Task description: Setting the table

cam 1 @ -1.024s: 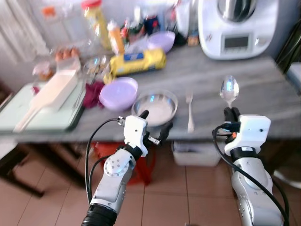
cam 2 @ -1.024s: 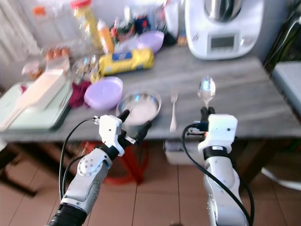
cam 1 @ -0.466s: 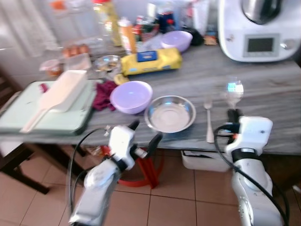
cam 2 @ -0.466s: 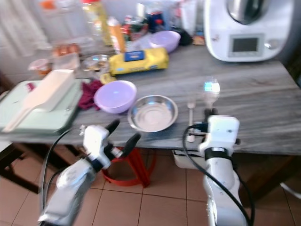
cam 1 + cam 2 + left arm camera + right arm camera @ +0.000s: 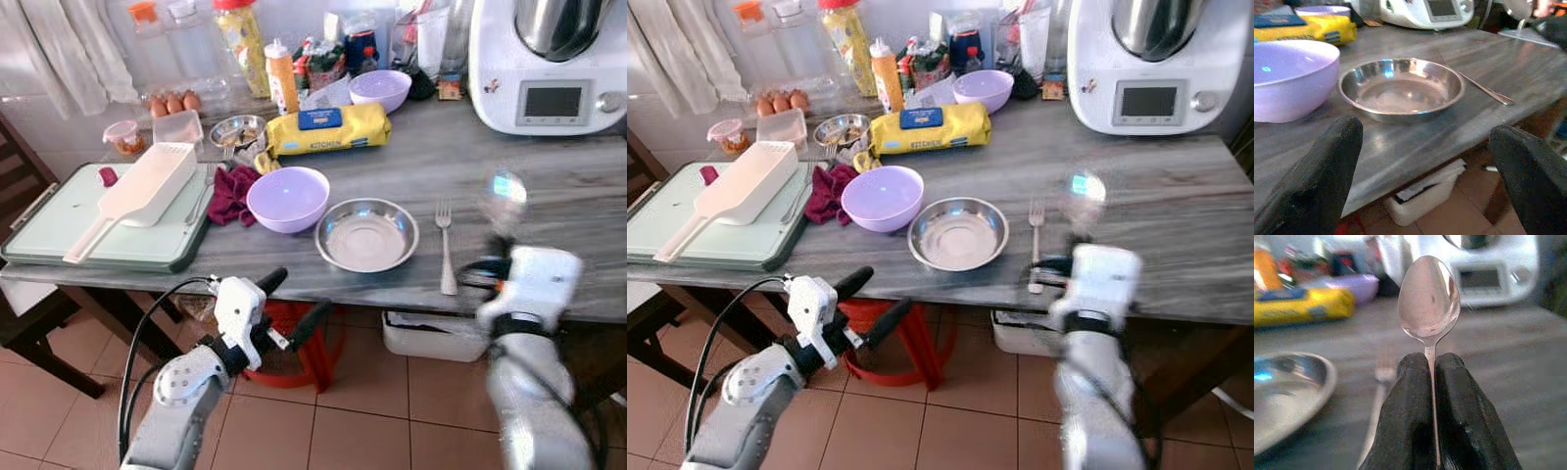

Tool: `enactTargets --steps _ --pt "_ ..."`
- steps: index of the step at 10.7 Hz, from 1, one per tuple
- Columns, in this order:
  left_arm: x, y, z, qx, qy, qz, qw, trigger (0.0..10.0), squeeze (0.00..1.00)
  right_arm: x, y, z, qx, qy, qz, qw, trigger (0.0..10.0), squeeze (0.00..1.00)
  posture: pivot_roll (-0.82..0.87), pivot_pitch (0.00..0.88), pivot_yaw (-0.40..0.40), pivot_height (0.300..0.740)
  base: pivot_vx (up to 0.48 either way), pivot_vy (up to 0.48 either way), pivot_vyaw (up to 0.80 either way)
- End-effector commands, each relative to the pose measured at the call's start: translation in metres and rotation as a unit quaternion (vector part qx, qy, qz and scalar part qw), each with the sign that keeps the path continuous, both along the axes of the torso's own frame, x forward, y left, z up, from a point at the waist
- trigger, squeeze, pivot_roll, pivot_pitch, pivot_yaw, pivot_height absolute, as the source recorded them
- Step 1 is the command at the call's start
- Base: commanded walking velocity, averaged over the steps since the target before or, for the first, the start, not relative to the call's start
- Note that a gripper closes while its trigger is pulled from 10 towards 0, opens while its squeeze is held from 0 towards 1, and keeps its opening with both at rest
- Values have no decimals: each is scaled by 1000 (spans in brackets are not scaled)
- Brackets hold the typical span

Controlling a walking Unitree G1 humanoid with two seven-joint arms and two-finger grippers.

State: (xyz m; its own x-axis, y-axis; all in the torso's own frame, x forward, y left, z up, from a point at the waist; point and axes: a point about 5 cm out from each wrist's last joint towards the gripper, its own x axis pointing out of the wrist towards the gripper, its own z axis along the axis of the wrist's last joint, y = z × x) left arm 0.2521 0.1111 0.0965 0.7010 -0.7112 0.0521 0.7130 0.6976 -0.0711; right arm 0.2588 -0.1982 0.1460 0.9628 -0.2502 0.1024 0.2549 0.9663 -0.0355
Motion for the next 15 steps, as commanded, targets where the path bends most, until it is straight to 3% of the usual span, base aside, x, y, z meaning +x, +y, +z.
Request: enactTargets --steps 1,7,11,15 --pt "-3 1 0 3 3 -14 1000 10000 0 3 -5 -1 12 12 -9 1000 10000 0 -201 116 139 740 0 0 0" --pt "-2 -6 -19 6 21 -29 999 10000 0 32 -35 5 41 71 -3 997 10000 0 -217 141 121 740 0 0 0" --pt "-1 -8 -15 6 10 -36 999 10000 0 48 -24 0 70 96 36 992 10000 0 -204 140 129 740 0 0 0" --pt "1 -19 9 -12 -15 -65 998 10000 0 54 -14 -8 85 117 59 988 10000 0 -207 137 128 740 0 0 0"
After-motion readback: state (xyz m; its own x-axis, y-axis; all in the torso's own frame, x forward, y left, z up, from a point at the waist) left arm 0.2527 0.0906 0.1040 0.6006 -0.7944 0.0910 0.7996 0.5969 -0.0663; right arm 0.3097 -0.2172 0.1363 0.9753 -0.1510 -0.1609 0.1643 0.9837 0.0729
